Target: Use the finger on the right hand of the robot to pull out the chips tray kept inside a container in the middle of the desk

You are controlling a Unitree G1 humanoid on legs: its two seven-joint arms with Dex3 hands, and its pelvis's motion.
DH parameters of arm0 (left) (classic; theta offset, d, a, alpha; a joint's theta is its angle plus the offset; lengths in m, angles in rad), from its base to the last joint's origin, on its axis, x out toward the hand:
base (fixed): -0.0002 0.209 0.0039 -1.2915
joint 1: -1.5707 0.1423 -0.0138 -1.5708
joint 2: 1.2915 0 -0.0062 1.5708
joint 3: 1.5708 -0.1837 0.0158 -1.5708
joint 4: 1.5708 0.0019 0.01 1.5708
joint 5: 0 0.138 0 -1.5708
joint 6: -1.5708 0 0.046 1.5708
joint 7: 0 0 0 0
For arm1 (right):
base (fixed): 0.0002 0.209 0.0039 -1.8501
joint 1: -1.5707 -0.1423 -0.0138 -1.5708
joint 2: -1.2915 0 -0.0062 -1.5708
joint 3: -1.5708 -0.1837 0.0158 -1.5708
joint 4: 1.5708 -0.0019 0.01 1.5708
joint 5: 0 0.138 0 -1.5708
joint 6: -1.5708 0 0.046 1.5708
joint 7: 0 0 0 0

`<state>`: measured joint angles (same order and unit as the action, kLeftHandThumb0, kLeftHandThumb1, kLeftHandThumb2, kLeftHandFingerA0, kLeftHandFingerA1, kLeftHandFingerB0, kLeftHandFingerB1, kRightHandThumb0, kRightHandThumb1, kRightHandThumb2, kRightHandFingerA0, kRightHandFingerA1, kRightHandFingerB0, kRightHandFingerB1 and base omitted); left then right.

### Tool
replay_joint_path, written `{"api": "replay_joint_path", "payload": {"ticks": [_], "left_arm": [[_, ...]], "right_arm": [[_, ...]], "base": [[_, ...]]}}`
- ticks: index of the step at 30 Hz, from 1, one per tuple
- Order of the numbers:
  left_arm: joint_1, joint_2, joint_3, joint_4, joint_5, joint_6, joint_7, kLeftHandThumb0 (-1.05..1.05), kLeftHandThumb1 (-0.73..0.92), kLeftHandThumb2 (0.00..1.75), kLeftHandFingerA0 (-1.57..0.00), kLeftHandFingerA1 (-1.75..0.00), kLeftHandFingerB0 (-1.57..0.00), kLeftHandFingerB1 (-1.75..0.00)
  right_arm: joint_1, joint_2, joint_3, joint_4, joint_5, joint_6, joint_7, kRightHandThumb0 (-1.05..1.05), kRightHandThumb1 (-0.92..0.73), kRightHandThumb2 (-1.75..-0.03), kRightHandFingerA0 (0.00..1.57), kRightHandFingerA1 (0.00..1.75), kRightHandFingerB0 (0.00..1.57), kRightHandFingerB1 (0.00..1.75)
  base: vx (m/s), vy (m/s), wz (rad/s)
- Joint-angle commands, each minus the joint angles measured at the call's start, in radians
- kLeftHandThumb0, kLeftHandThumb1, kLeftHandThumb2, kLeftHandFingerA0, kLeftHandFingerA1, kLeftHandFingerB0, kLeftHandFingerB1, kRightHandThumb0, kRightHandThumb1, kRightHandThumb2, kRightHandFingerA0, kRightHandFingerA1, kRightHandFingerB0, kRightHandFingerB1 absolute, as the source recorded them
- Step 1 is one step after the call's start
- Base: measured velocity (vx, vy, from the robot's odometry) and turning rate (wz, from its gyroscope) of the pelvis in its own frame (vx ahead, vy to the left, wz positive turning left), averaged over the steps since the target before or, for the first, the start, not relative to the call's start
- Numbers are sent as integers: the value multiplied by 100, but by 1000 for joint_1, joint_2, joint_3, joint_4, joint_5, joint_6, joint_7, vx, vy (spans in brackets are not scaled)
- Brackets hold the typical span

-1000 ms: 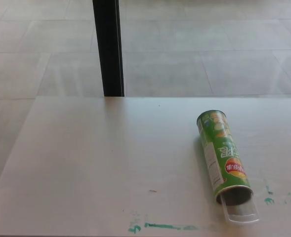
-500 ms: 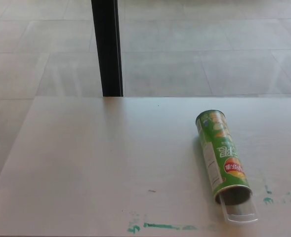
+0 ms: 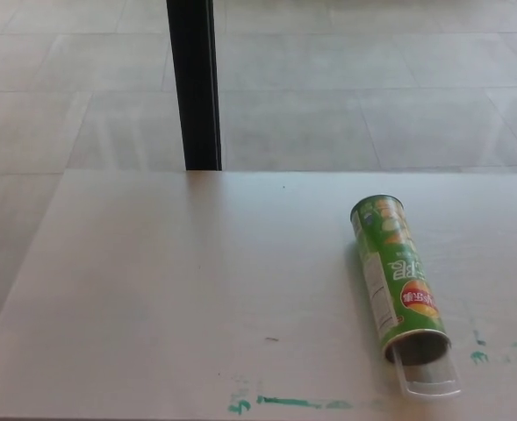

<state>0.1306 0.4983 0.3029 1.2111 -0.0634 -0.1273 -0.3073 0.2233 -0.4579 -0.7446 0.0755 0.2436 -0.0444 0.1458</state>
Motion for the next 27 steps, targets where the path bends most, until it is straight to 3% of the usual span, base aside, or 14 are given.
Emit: {"api": "replay_joint_path", "payload": {"ticks": [1,3,4,6,7,8,12,14,19,20,21,22,26,27], "left_arm": [[-1,33,9,10,-14,1,-9,-75,84,65,-30,-94,-40,-114],[-3,35,5,9,-12,9,-10,-75,84,65,-30,-94,-40,-114],[0,35,1,8,-7,-3,-10,-76,84,65,-31,-100,-39,-113],[-6,34,6,16,-11,2,-4,-75,82,65,-33,-97,-40,-122],[-115,51,-11,56,13,58,20,-57,69,60,-54,-59,-63,-61],[-160,58,-18,70,21,80,24,-58,69,61,-53,-61,-67,-81],[-165,61,-22,79,19,75,25,-57,70,61,-54,-60,-70,-78],[-171,61,-22,90,18,76,30,-57,69,61,-57,-60,-66,-59],[-184,67,-23,92,11,79,22,-57,69,61,-53,-61,-68,-71],[-183,67,-27,92,16,73,22,-58,69,61,-54,-62,-67,-83],[-183,67,-27,93,15,70,22,-57,69,60,-54,-61,-59,-61],[-184,66,-21,94,7,74,20,-56,68,60,-54,-61,-63,-86],[-186,66,-20,95,5,74,16,-56,69,60,-53,-60,-64,-76],[-187,68,-26,93,11,77,22,-57,69,61,-52,-58,-62,-61]], "right_arm": [[14,48,49,-395,50,112,-56,-34,-62,-58,71,61,37,34],[13,48,65,-425,29,110,-50,-34,-62,-58,71,61,37,34],[6,60,79,-434,27,96,-48,-36,-54,-57,82,53,45,35],[9,71,125,-473,-23,58,-40,-29,-60,-58,72,64,36,37],[17,69,139,-475,-53,29,-31,-27,-60,-58,72,63,35,38],[34,50,191,-505,-111,12,-4,-22,-63,-58,69,63,32,39],[56,28,254,-570,-154,59,4,-16,-63,-58,68,62,32,40],[57,17,303,-621,-175,116,6,-19,-63,-58,67,64,33,40],[10,-12,400,-582,-245,104,15,-21,-61,-57,69,66,33,39],[7,-22,413,-581,-253,112,22,-22,-62,-58,68,66,32,39],[5,-27,426,-577,-267,110,24,-22,-61,-57,70,66,34,40],[1,-35,451,-567,-296,96,24,-24,-62,-58,71,67,34,40],[-12,-54,510,-538,-337,78,32,-24,-62,-58,71,67,34,40],[-19,-55,526,-525,-346,68,34,-23,-62,-58,72,68,35,41]], "base": [[0,0,0],[0,0,0],[0,0,0],[0,0,0],[0,0,0],[0,0,0],[-4,2,2],[0,0,0],[0,0,0],[0,0,0],[0,0,0],[0,0,0],[0,0,0],[0,0,0]]}}
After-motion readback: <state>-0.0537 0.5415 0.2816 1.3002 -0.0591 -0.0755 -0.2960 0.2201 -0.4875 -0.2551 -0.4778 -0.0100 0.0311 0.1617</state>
